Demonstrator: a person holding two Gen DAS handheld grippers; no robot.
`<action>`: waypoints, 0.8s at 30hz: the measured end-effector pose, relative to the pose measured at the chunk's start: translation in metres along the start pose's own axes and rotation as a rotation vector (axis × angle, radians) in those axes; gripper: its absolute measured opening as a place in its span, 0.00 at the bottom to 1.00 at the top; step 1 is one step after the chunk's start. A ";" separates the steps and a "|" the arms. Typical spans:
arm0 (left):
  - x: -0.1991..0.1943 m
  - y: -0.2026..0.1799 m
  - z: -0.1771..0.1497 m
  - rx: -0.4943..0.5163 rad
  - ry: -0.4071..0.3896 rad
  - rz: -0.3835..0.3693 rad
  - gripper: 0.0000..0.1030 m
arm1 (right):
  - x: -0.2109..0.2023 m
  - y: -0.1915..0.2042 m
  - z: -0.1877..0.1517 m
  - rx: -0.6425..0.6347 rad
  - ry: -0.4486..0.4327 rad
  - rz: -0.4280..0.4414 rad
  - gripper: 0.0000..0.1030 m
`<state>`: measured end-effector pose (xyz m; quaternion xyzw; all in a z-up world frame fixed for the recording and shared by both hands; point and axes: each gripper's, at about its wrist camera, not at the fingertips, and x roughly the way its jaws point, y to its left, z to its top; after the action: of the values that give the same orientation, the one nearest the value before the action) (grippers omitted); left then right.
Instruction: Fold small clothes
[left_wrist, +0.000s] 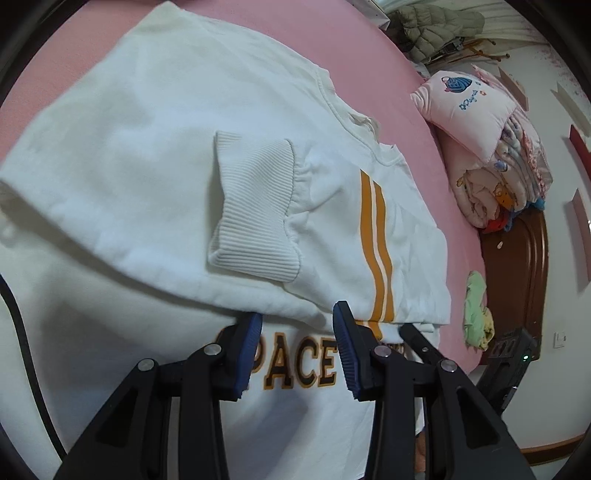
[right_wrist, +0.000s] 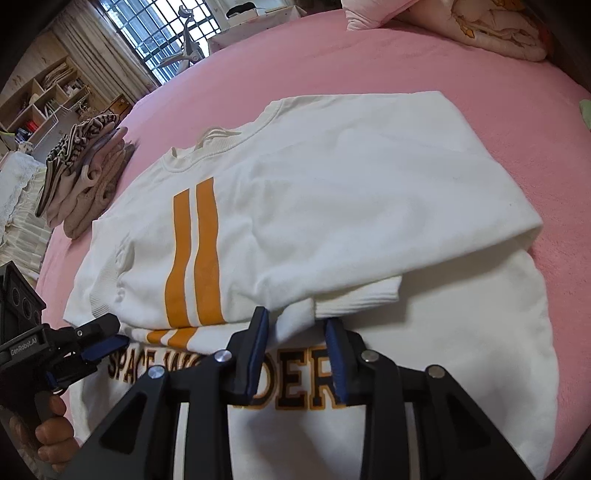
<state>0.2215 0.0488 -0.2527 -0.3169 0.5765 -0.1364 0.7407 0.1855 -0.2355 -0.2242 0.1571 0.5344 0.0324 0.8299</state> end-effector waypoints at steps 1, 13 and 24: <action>-0.004 -0.002 -0.001 0.015 -0.004 0.015 0.40 | -0.005 -0.001 -0.001 -0.002 -0.002 -0.001 0.32; -0.075 -0.034 -0.040 0.200 -0.113 0.194 0.63 | -0.071 0.015 -0.038 -0.079 -0.084 -0.047 0.33; -0.134 -0.043 -0.083 0.289 -0.220 0.251 0.73 | -0.125 0.045 -0.068 -0.139 -0.168 -0.038 0.39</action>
<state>0.1106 0.0659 -0.1342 -0.1462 0.5015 -0.0888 0.8481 0.0757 -0.2052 -0.1272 0.0912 0.4625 0.0405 0.8810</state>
